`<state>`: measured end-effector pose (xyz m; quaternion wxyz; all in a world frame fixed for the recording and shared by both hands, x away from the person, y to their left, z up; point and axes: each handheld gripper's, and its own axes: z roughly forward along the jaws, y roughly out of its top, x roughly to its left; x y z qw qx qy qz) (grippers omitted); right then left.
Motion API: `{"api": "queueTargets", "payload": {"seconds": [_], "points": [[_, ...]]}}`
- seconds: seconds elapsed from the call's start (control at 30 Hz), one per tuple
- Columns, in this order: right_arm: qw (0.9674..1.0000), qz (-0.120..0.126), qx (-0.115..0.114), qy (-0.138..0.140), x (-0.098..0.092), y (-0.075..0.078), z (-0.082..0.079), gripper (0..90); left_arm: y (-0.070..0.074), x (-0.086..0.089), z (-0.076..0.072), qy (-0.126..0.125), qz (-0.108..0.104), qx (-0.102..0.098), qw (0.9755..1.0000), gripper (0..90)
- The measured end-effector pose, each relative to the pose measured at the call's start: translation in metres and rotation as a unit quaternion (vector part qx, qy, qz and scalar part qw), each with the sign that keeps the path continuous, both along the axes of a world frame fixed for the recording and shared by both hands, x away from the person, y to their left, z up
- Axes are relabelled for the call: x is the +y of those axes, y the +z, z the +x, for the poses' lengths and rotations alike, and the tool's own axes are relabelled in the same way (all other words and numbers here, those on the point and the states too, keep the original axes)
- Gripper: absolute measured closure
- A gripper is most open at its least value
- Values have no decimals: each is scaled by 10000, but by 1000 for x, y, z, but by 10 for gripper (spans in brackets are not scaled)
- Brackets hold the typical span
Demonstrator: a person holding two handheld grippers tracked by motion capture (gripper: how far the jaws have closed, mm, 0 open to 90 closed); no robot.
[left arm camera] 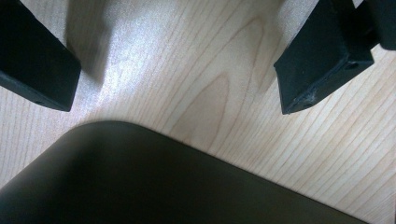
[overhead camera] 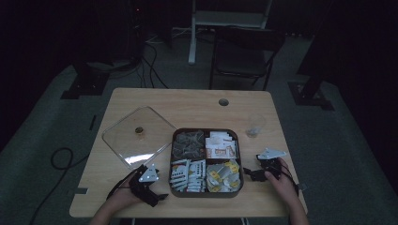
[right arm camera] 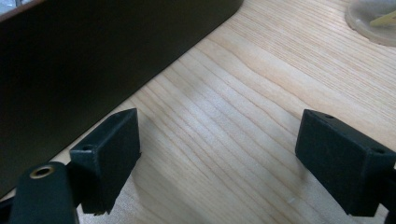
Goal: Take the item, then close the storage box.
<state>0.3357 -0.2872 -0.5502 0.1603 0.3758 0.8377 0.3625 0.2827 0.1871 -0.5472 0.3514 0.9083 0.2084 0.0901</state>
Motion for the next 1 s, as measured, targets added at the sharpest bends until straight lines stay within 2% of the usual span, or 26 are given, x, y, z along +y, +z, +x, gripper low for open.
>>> {"api": "queueTargets", "payload": {"seconds": [0.3,0.53,0.87,1.0], "points": [[10000,-5,1,-7,0,0,0,127,0,0,-1,68,-7,9,10000,4],[10000,-5,1,-7,0,0,0,127,3,8,-2,152,-120,161,9997,37],[10000,-7,3,-7,0,0,0,127,12,19,6,591,-221,70,9980,37],[10000,-7,3,-6,0,0,0,127,15,25,12,861,-229,-18,9960,37]]}}
